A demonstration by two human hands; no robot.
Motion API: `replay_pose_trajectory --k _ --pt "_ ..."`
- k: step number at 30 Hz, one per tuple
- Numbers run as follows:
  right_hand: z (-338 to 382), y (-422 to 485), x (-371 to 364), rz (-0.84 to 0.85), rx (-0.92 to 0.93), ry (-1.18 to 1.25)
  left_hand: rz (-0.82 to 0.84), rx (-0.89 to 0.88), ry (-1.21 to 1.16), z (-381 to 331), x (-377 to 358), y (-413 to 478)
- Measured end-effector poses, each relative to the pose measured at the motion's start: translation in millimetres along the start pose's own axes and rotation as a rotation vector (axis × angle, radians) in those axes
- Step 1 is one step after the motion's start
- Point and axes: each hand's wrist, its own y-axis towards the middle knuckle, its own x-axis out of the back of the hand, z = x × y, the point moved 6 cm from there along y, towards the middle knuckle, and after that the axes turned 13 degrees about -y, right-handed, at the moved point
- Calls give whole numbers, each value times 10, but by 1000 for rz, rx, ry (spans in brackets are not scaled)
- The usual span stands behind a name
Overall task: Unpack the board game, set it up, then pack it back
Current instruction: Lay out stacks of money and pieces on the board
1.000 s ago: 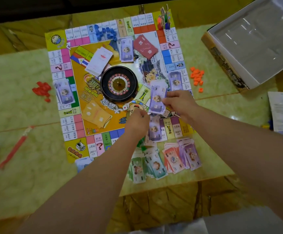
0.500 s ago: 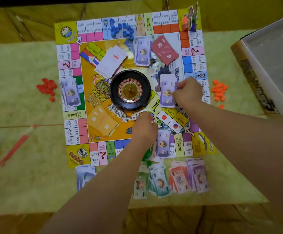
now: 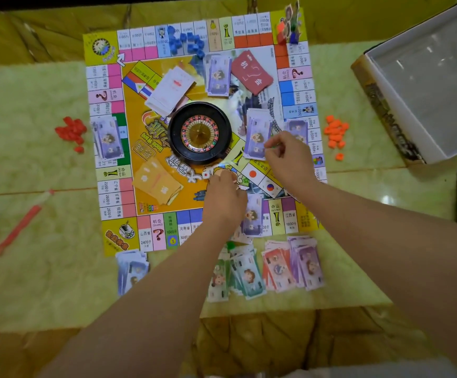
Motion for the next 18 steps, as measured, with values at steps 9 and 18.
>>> replay_pose_trajectory --k 9,18 --pt "-778 -1247 196 -69 -80 -163 142 -145 83 108 -539 -834" --pt "-1361 -1809 -177 -75 -183 -340 336 -225 264 401 -1129 -1154"
